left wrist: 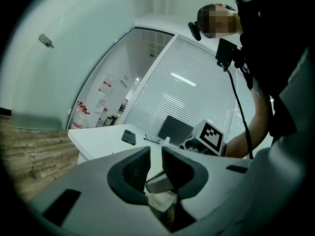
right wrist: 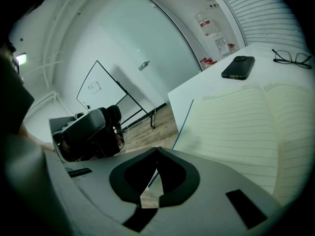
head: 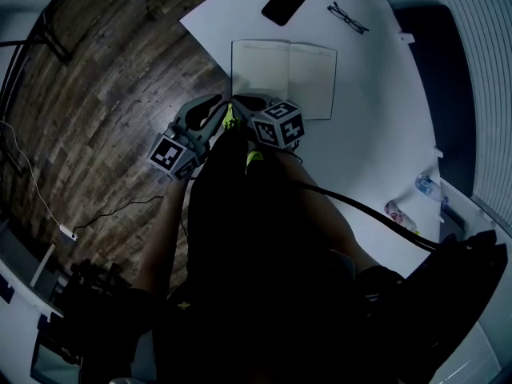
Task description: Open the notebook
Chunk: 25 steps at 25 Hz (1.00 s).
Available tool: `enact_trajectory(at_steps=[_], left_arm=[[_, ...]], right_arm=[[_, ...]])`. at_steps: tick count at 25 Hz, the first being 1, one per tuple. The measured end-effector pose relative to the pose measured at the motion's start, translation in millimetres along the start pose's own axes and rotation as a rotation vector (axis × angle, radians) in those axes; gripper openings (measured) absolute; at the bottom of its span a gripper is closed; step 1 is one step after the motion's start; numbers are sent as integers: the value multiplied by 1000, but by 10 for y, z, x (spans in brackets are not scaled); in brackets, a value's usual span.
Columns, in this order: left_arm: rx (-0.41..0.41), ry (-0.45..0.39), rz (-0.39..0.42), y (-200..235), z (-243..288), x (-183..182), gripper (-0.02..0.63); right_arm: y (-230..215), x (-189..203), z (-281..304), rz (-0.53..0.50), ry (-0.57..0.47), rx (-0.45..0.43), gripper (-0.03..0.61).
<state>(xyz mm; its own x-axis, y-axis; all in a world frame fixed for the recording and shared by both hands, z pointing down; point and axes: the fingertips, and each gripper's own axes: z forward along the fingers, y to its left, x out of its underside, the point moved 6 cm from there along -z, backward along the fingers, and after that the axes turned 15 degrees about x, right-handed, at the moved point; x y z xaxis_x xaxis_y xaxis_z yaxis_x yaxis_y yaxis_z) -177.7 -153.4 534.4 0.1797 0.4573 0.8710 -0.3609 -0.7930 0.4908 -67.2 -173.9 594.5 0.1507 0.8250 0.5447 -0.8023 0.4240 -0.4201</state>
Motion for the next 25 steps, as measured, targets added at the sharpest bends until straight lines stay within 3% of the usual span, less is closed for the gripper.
enact_trajectory(at_steps=[10, 25], left_arm=[[17, -7, 13, -10, 32, -71, 64], [76, 19, -29, -17, 219, -228, 63]], right_arm=[[-72, -77, -135, 23, -33, 27, 18], [1, -314, -530, -35, -148, 21, 18]])
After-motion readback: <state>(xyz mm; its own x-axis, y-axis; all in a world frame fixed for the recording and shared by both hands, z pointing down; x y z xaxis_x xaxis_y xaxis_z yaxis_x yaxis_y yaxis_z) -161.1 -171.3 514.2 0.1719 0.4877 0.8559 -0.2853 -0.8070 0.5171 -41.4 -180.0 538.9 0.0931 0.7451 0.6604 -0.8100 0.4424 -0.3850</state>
